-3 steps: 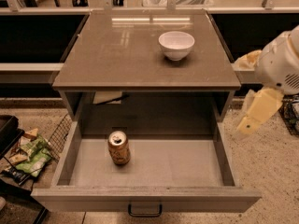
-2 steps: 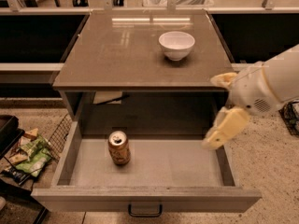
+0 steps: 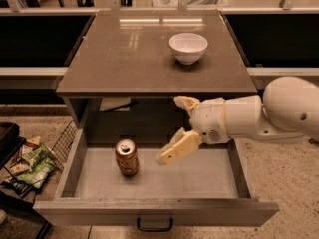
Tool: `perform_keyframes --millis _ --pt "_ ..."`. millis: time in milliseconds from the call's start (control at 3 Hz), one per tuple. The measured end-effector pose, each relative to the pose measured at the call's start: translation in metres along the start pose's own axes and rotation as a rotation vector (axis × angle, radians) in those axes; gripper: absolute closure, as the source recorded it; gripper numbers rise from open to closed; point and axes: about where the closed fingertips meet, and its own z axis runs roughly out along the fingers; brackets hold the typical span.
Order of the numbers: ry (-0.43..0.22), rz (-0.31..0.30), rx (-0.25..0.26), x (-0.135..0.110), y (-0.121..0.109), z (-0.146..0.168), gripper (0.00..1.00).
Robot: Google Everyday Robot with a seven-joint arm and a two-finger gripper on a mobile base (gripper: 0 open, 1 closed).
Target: Pick orange can from top drawer and place on counter
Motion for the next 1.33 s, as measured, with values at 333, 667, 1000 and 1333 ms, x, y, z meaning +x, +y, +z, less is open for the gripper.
perform_keyframes --millis 333,667,1000,1333 --pt "-0.133 0.019 -0.016 -0.013 0.006 0.045 0.00" --pt "-0.159 0.016 -0.019 -0.020 0.008 0.056 0.00" --pt "-0.132 -0.006 -0.008 -0.009 0.015 0.063 0.00" --pt "-0.069 -0.056 -0.005 0.036 0.006 0.098 0.00"
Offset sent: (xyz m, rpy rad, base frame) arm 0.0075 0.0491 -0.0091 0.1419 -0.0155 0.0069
